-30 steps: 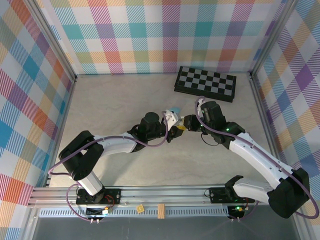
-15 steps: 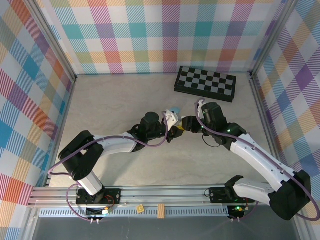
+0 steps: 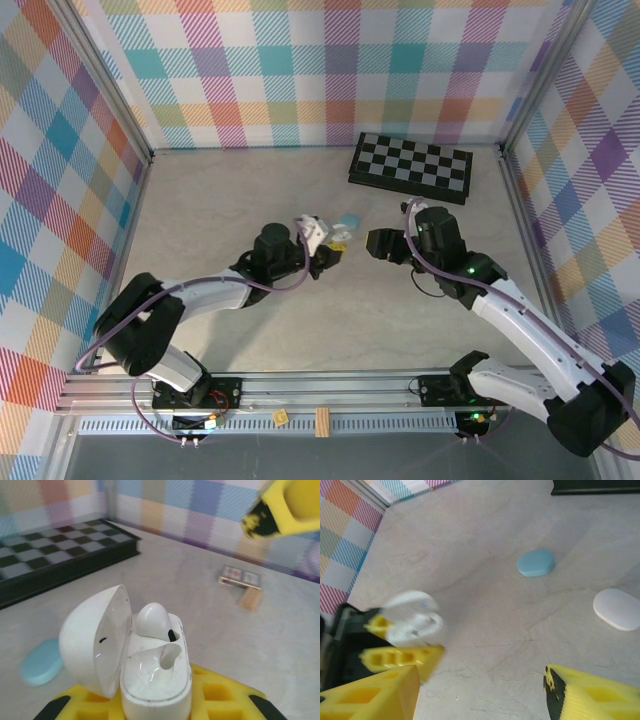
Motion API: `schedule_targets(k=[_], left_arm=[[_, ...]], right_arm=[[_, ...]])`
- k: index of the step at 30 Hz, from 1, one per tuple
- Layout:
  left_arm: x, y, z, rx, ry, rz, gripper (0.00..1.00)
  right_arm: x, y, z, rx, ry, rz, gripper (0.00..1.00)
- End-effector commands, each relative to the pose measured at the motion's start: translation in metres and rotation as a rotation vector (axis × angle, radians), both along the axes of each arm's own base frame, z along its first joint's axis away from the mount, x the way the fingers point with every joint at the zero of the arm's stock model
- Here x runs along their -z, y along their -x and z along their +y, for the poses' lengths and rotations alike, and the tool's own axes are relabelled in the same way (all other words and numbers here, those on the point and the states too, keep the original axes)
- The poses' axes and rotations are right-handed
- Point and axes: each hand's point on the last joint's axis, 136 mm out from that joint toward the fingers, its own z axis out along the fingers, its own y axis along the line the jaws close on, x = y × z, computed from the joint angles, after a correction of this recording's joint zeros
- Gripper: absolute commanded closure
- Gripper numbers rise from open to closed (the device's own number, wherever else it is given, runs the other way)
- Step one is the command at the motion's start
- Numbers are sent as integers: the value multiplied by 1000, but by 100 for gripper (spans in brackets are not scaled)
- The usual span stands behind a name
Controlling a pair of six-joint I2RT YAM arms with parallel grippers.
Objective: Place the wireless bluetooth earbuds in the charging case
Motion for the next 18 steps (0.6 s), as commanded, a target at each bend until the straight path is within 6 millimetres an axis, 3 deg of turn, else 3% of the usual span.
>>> schedule_targets(k=[1, 11, 14, 18], left_arm=[[-25, -8, 32, -89, 53, -53, 84], [-47, -32, 137, -409, 110, -99, 85], [-58, -26, 153, -435, 140, -129, 86], [-75, -7, 155, -402, 148, -174, 85]], right_arm=[[9, -10, 18, -24, -46, 49, 33], [75, -33, 82, -122, -38, 355, 35], [94, -38, 108, -154, -11, 418, 38], [112, -40, 144, -224, 13, 483, 43]])
